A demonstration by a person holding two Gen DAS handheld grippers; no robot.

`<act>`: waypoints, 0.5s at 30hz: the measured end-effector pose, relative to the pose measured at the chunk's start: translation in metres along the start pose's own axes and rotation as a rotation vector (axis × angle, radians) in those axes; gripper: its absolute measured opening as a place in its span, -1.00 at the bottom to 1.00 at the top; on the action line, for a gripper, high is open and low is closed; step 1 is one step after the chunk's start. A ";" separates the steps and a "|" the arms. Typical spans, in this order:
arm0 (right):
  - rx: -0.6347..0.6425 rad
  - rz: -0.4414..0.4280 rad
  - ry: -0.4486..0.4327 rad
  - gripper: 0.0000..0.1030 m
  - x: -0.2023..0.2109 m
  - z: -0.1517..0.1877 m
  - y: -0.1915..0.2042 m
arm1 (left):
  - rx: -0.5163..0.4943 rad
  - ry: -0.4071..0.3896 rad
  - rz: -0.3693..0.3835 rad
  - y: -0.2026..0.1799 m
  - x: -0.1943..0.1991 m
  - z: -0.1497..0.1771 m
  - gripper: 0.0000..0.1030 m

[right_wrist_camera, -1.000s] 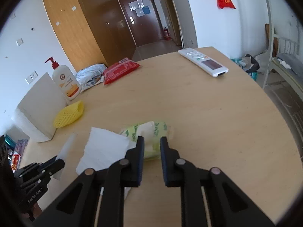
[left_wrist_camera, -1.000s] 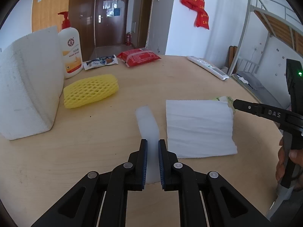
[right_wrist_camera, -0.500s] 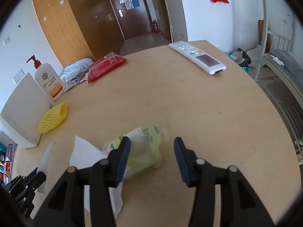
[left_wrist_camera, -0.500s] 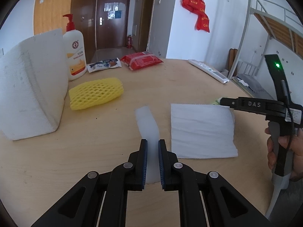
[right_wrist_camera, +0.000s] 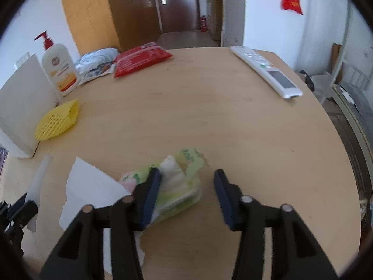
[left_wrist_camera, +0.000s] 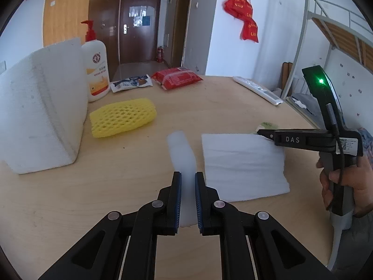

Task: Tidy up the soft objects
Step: 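Lift the white strip and the green wipes pack off the table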

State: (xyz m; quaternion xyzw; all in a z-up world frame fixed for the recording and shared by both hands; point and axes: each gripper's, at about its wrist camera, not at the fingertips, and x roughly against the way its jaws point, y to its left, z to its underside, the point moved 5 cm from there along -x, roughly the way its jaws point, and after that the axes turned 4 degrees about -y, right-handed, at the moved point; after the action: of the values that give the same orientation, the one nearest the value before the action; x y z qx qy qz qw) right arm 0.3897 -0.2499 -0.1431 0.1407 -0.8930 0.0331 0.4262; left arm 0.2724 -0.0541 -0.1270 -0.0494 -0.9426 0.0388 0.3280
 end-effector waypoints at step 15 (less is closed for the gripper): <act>-0.081 -0.055 -0.215 -0.69 0.066 -0.021 -0.013 | 0.000 -0.055 -0.025 0.012 0.024 -0.008 -0.77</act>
State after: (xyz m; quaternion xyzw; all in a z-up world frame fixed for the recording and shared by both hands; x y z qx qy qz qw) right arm 0.3692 -0.2736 -0.0798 0.1508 -0.9299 -0.0300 0.3341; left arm 0.2594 -0.0393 -0.1070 -0.0365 -0.9519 0.0359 0.3022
